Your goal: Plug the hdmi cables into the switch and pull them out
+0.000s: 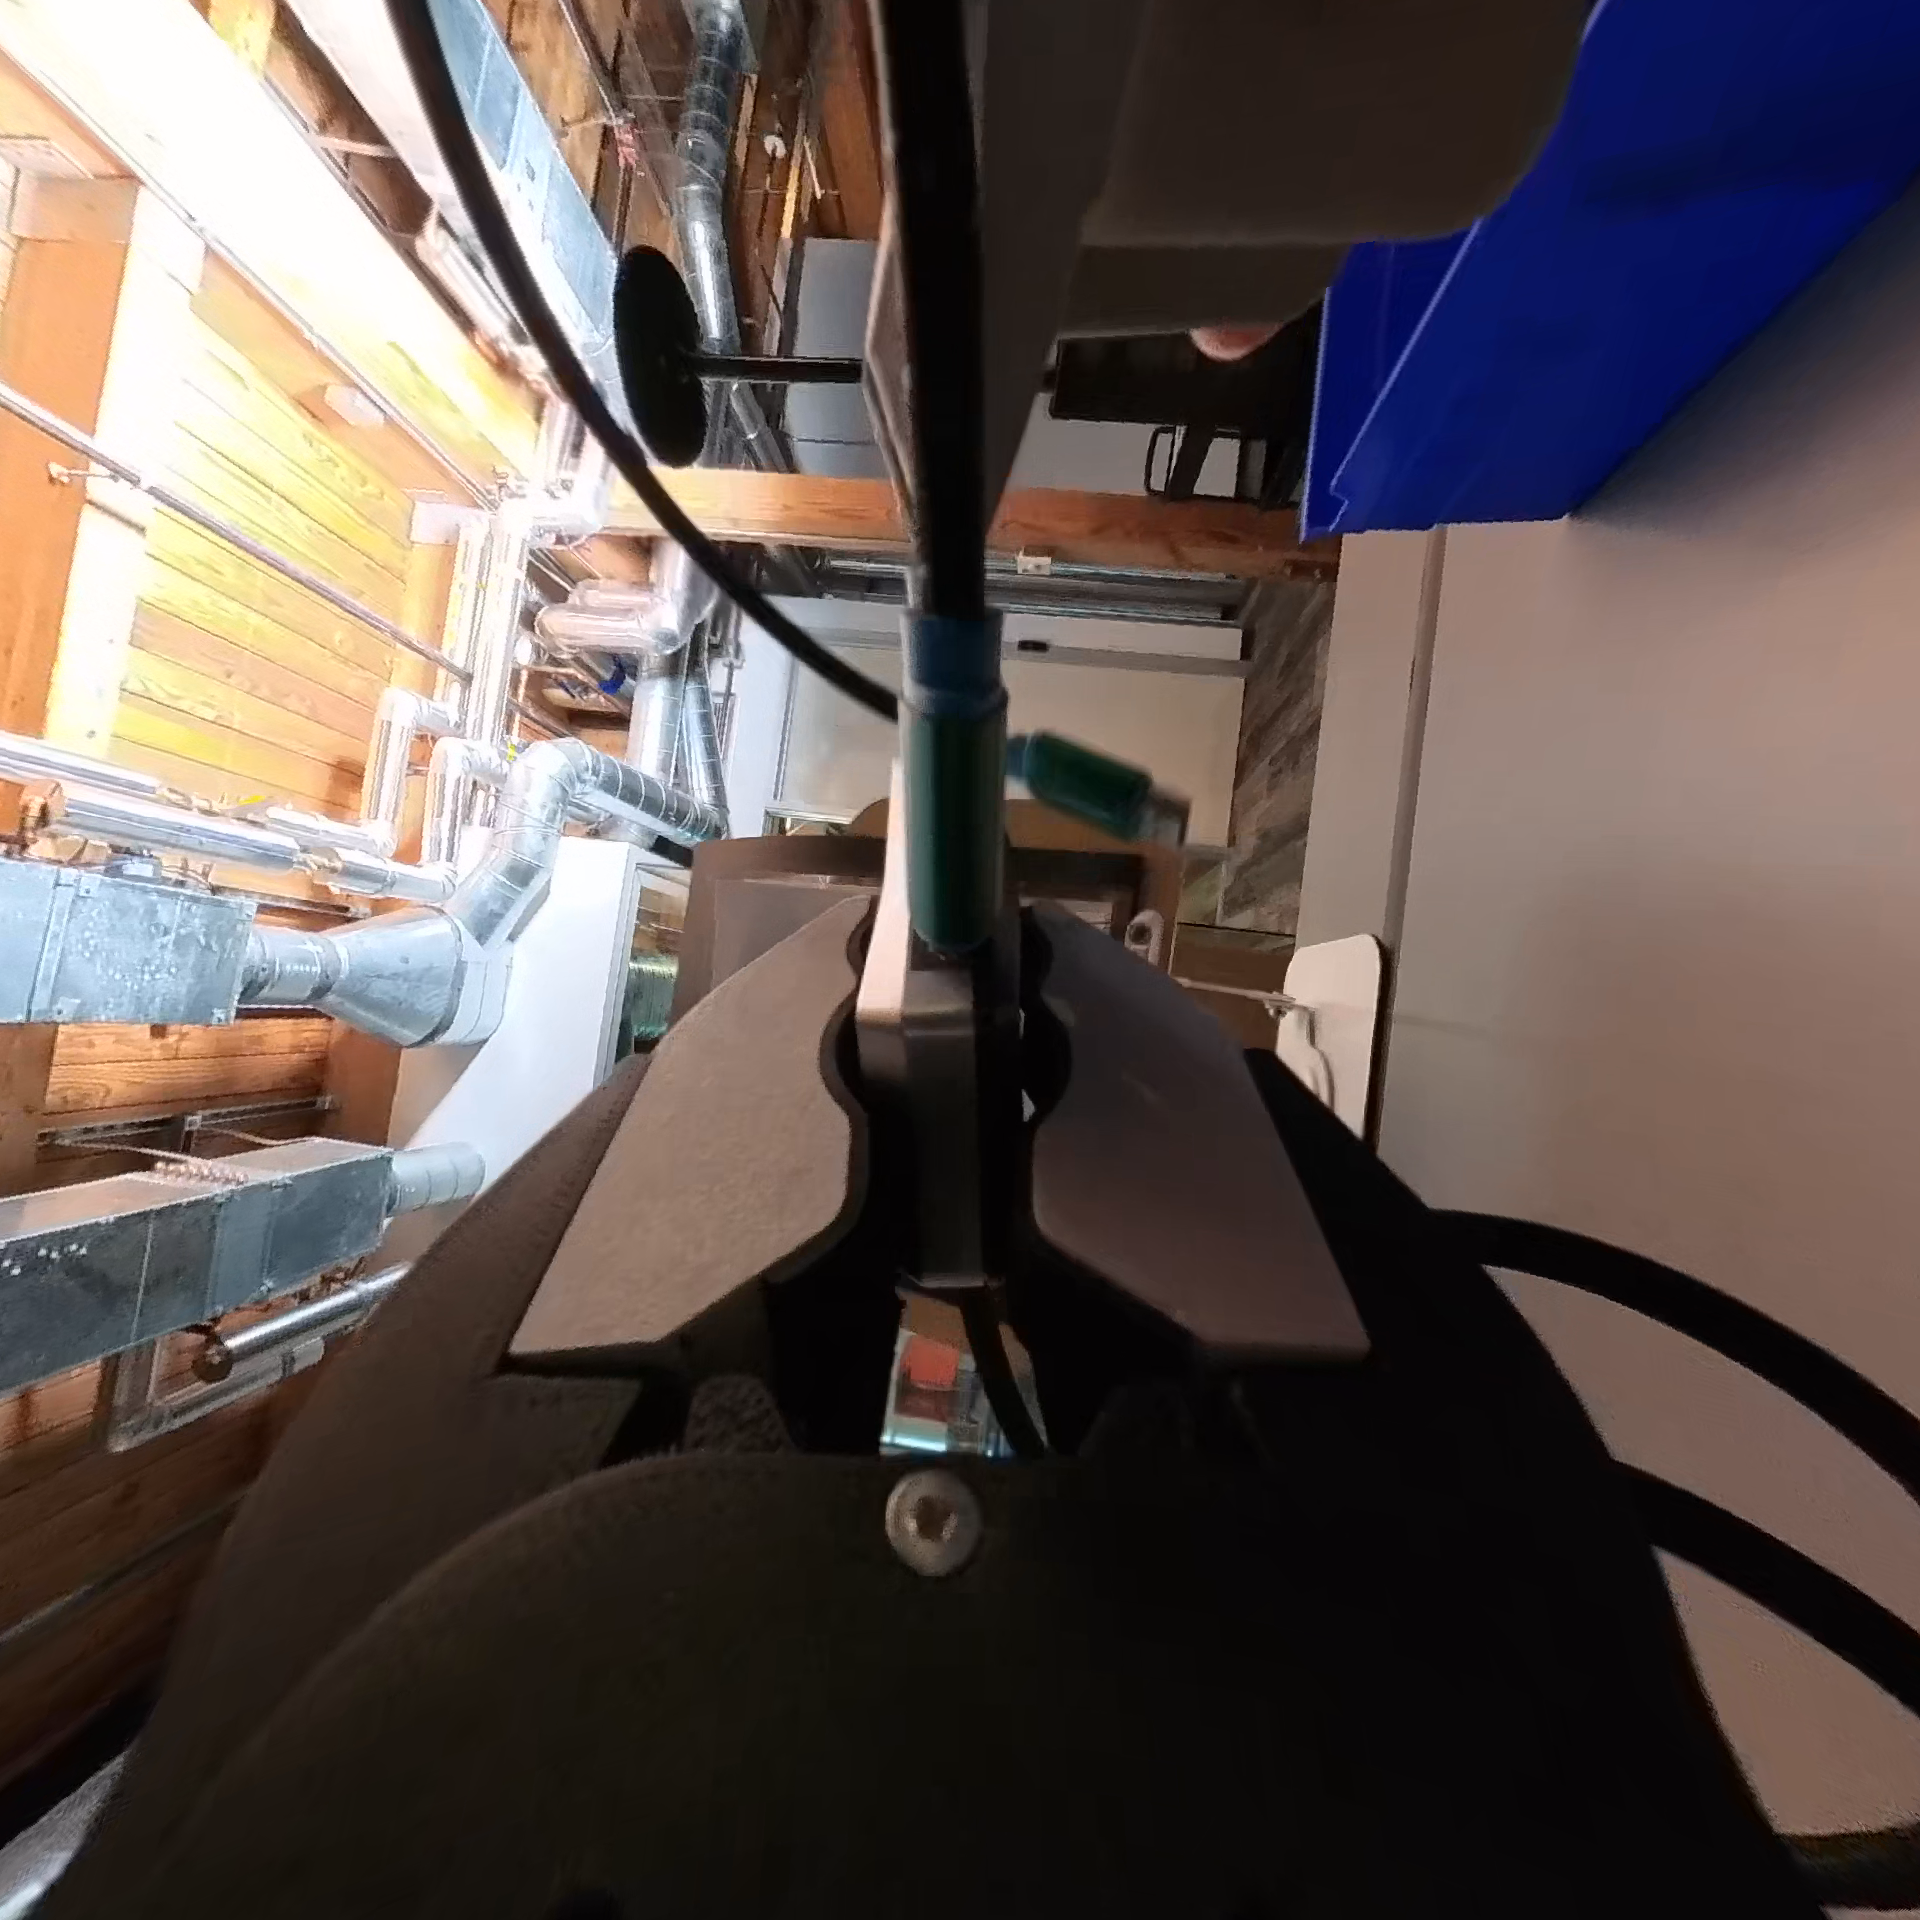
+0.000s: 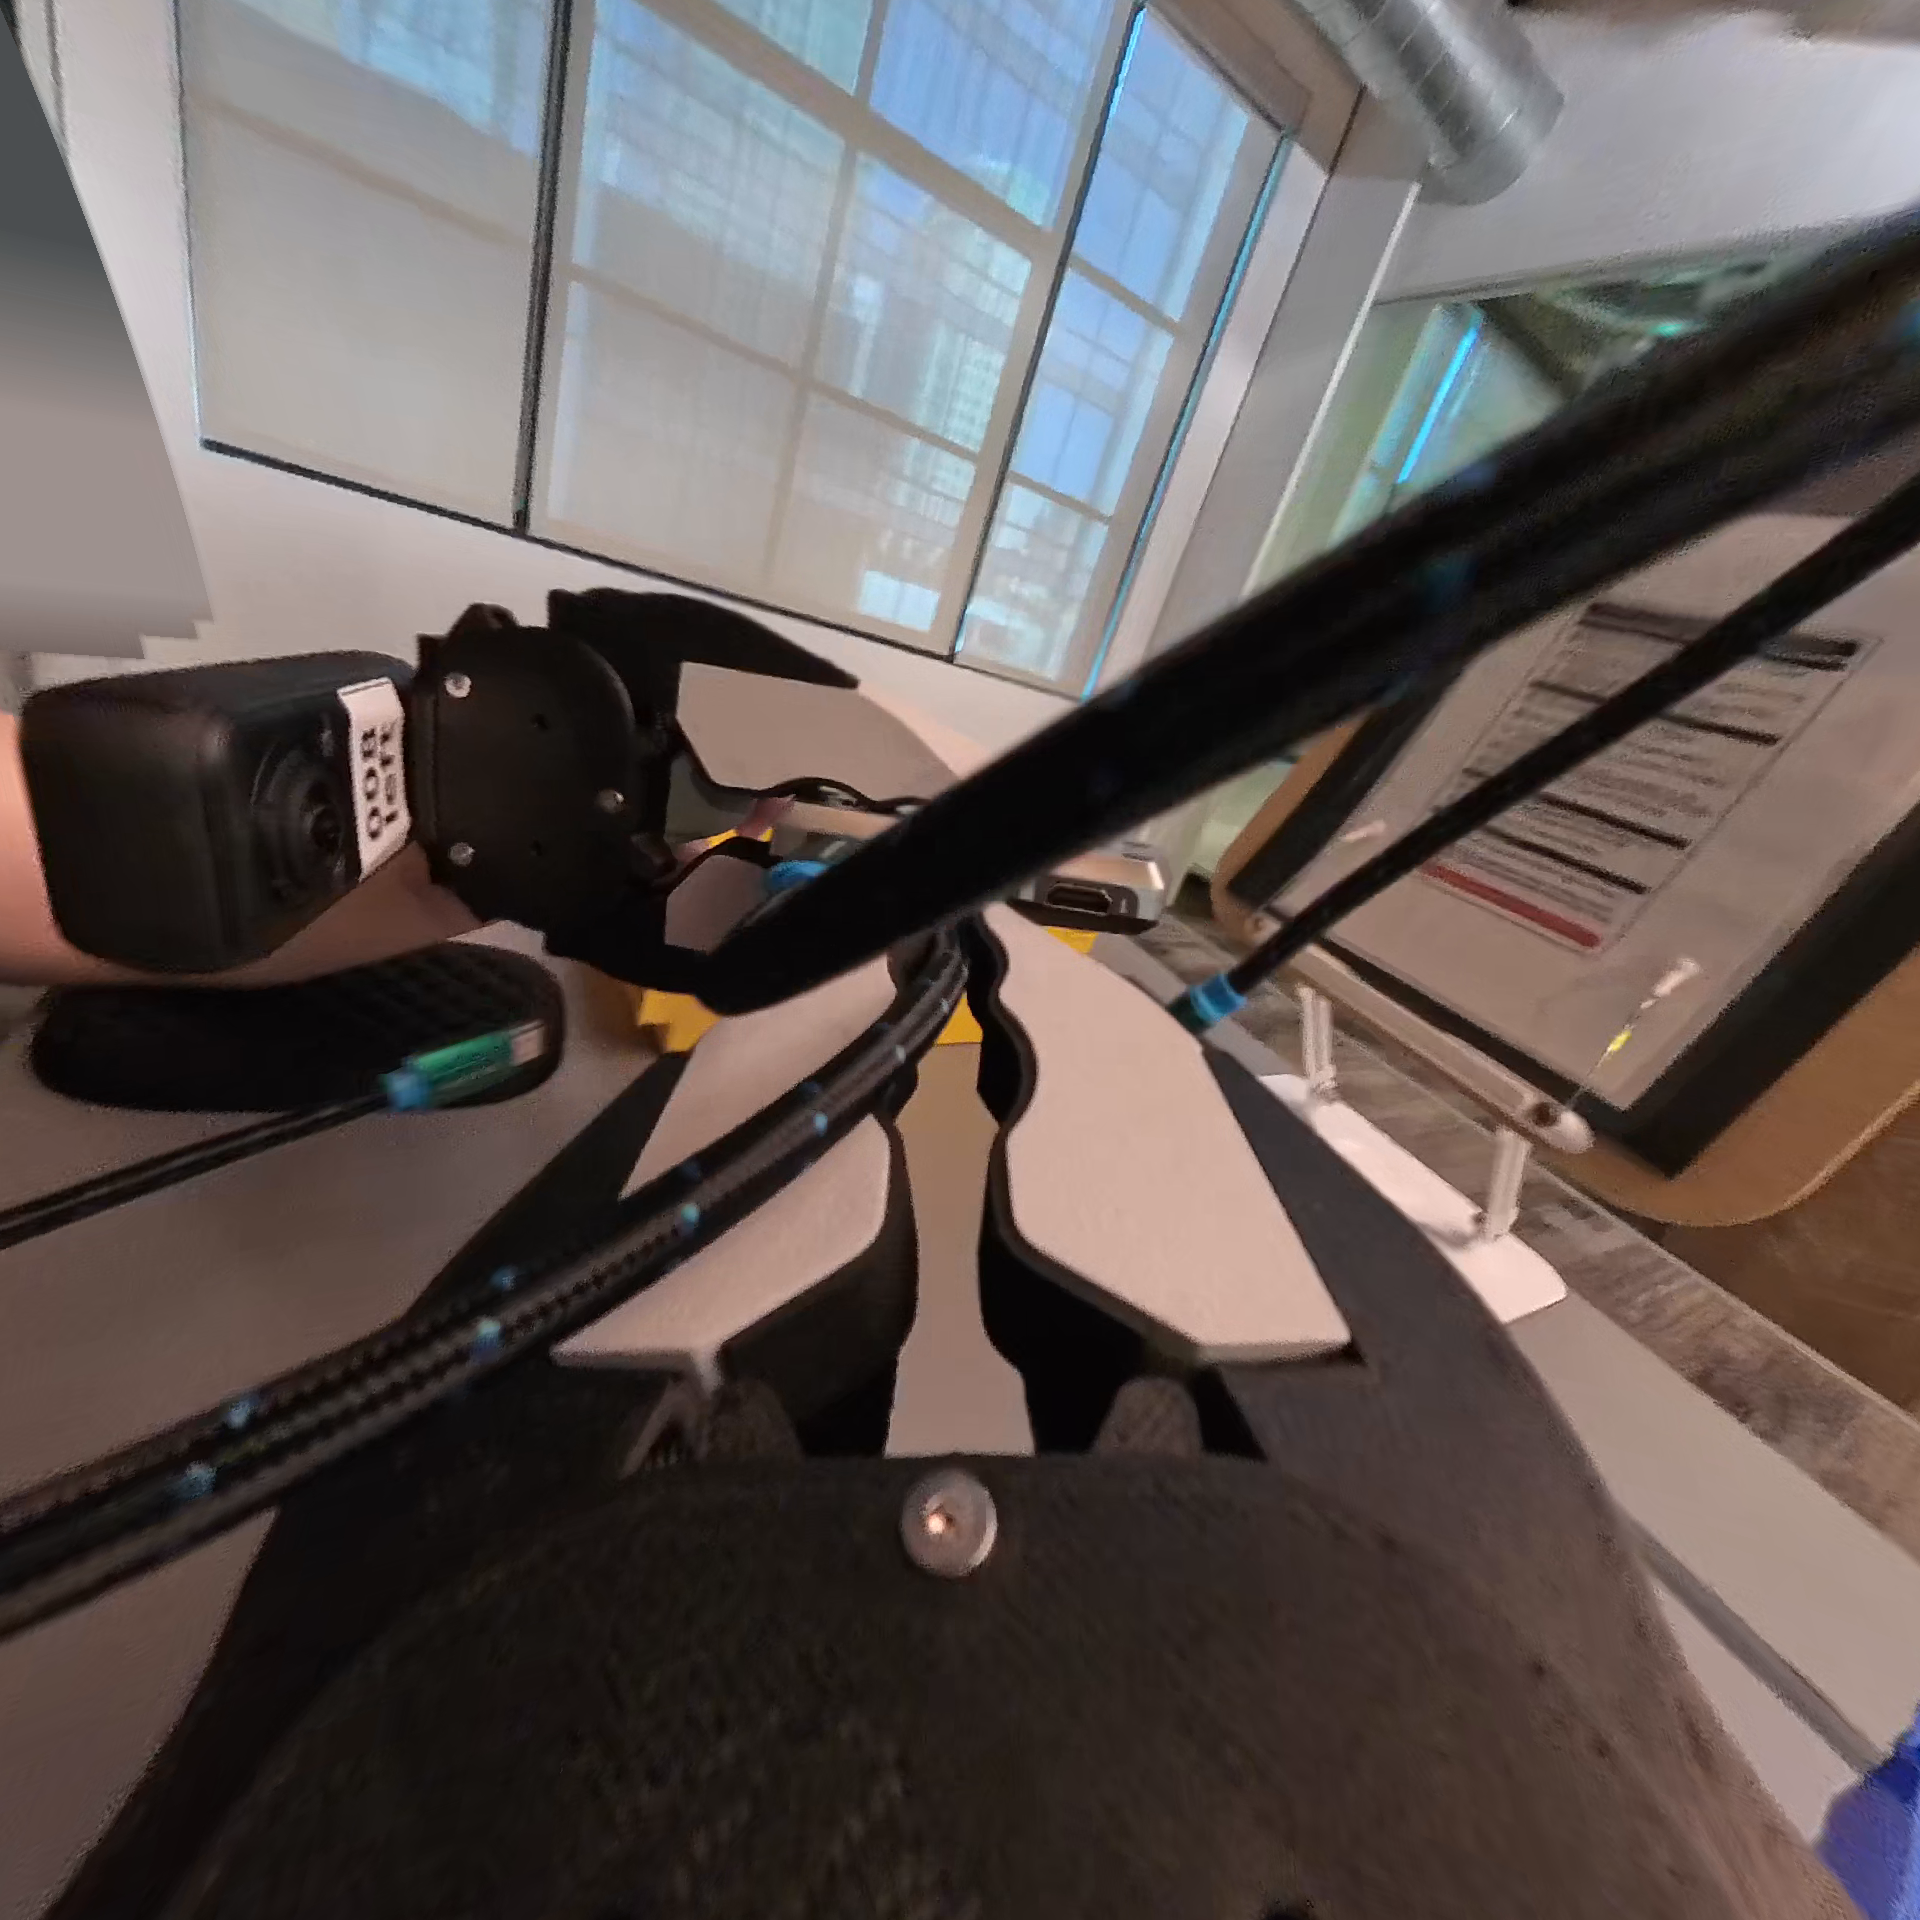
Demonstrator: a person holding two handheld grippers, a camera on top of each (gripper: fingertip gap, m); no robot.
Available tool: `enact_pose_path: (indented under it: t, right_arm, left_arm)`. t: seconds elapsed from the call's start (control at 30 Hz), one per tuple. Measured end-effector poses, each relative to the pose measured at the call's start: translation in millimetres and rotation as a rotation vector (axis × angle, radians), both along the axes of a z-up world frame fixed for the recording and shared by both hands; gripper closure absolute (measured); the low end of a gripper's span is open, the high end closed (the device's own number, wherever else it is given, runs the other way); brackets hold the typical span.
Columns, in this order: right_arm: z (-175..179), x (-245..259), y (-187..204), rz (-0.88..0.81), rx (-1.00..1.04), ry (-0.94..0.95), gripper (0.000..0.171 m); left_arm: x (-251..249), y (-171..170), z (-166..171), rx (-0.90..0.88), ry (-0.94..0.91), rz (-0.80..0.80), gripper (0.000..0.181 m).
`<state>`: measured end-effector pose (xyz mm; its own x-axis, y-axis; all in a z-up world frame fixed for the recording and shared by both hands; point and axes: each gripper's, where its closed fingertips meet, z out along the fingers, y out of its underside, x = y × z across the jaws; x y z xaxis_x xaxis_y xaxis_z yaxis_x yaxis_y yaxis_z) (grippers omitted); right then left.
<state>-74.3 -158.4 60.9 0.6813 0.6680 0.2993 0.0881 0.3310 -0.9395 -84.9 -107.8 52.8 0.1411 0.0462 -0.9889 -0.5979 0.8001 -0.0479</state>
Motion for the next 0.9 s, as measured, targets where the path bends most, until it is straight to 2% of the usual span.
enact_pose_path:
  t: [0.07, 0.13, 0.2, 0.3, 0.37, 0.47, 0.57, 0.67, 0.7, 0.77, 0.9]
  right_arm:
    - [3.4, 3.4, 5.7, -0.024, 0.024, 0.036, 0.164]
    - [-3.5, 6.4, 6.2, -0.009, 0.004, -0.006, 0.163]
    - [-4.5, 20.5, -3.3, -0.03, 0.016, -0.044, 0.157]
    - [0.7, 40.0, -23.3, -0.043, 0.113, -0.123, 0.156]
    - [5.1, 37.3, -34.0, -0.024, 0.2, -0.206, 0.153]
    - [15.3, 11.8, -40.9, 0.004, 0.302, -0.339, 0.147]
    - [24.6, 1.5, -20.1, -0.08, 0.329, -0.465, 0.13]
    - [19.4, -10.8, -5.5, -0.049, 0.309, -0.557, 0.129]
    - [14.8, -12.2, 0.0, -0.046, 0.299, -0.591, 0.13]
    - [5.6, -13.9, 0.7, 0.011, 0.252, -0.627, 0.148]
    - [8.7, -11.8, -10.3, 0.056, 0.181, -0.59, 0.15]
  left_arm:
    - [2.2, 5.3, 3.7, -0.028, 0.001, 0.016, 0.16]
    - [5.0, 10.0, 3.7, -0.068, 0.032, -0.004, 0.158]
    - [1.7, 12.1, 6.0, -0.209, 0.01, -0.047, 0.158]
    - [-7.6, 6.5, 6.6, -0.488, 0.009, -0.197, 0.16]
    - [-10.0, -5.1, 12.6, -0.578, 0.009, -0.332, 0.159]
    - [-8.1, -16.6, 18.4, -0.617, 0.037, -0.431, 0.16]
    - [-3.2, -25.8, 13.6, -0.639, 0.115, -0.468, 0.16]
    - [2.9, -40.0, 6.7, -0.659, 0.188, -0.514, 0.159]
    - [4.8, -47.8, 5.0, -0.663, 0.212, -0.543, 0.159]
    - [7.5, -59.1, 4.7, -0.676, 0.236, -0.576, 0.159]
    - [8.8, -69.2, 9.2, -0.753, 0.248, -0.637, 0.158]
